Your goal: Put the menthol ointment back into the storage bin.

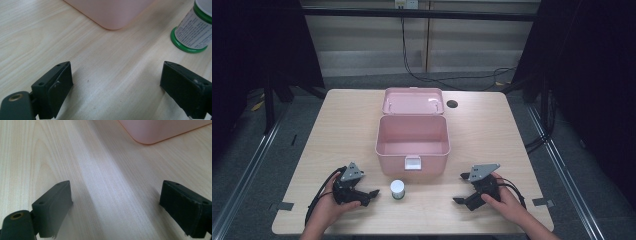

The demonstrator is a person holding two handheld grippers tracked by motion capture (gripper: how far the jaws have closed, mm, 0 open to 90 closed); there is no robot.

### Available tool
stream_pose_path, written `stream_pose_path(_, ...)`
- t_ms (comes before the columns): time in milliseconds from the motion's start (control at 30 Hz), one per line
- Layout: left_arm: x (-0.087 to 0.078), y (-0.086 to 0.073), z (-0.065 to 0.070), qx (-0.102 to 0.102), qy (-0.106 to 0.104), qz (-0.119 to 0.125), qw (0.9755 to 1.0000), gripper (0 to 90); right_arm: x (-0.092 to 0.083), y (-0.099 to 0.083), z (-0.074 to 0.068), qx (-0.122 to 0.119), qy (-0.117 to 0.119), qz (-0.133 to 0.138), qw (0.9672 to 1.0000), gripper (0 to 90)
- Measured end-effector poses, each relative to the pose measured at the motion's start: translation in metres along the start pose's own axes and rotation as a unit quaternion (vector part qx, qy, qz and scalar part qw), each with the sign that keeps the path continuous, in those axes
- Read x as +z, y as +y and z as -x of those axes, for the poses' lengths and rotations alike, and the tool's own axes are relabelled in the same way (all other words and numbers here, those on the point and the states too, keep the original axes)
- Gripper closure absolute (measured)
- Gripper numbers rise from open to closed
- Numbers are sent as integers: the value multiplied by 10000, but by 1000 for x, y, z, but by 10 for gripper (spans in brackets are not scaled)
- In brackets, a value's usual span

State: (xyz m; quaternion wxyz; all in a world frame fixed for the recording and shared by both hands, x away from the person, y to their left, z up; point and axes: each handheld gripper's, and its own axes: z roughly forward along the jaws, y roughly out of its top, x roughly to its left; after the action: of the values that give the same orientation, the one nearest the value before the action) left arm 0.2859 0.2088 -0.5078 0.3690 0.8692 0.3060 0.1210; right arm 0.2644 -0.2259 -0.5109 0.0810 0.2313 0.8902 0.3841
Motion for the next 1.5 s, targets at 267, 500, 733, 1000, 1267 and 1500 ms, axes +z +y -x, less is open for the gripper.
stream_pose_path(267,-12,13,9,191,-263,-947,9950,180,0,0,0,-1,-2,-1,10000,100)
stream_pose_path(500,-19,48,28,864,-706,-2110,9711,221,0,0,0,0,-2,-2,10000,101)
stream_pose_path(733,-15,88,46,1333,-1006,-2280,9592,238,0,0,0,-3,0,0,10000,100)
stream_pose_path(1000,-2,109,56,1534,-1015,-2594,9481,283,0,0,0,-3,0,0,10000,100)
stream_pose_path(1267,8,120,61,1569,-1093,-2663,9447,290,0,0,0,-4,0,-1,10000,100)
stream_pose_path(1500,14,128,63,1513,-1139,-2775,9419,334,0,0,0,-9,-1,3,10000,100)
